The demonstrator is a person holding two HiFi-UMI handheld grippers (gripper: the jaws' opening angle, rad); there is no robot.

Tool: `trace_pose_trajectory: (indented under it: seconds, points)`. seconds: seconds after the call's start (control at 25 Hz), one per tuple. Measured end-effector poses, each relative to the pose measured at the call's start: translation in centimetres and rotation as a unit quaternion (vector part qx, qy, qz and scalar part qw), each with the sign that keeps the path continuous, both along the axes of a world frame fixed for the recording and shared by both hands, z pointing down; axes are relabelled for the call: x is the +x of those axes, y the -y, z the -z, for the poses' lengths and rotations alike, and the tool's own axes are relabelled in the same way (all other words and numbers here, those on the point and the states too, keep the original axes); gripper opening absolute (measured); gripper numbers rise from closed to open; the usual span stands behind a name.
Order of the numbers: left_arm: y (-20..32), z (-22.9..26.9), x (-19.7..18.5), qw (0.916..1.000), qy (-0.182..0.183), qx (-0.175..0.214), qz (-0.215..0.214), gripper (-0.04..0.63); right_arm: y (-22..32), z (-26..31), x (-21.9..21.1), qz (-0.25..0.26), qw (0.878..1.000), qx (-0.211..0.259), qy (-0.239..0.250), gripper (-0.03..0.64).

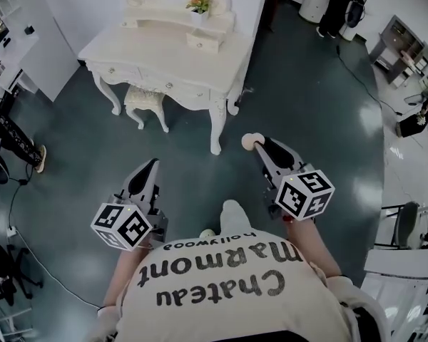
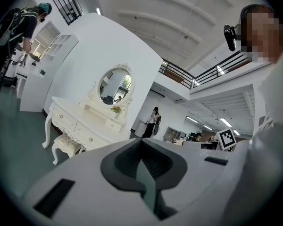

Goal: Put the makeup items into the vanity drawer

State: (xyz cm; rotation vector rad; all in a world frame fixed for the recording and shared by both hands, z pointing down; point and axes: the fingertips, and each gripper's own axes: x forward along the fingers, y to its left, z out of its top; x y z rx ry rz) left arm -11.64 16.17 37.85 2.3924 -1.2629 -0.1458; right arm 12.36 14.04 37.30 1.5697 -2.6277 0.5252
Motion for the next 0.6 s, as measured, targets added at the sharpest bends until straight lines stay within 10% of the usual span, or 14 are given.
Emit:
trace_pose_trajectory:
  seconds: [0.6]
  points:
    - [2.6, -0.9, -1.5, 0.9992, -0.024, -0.011, 0.03, 0.008, 5.0, -0.2, -1.7, 0.035, 0.999, 0.001, -0.019, 0.115]
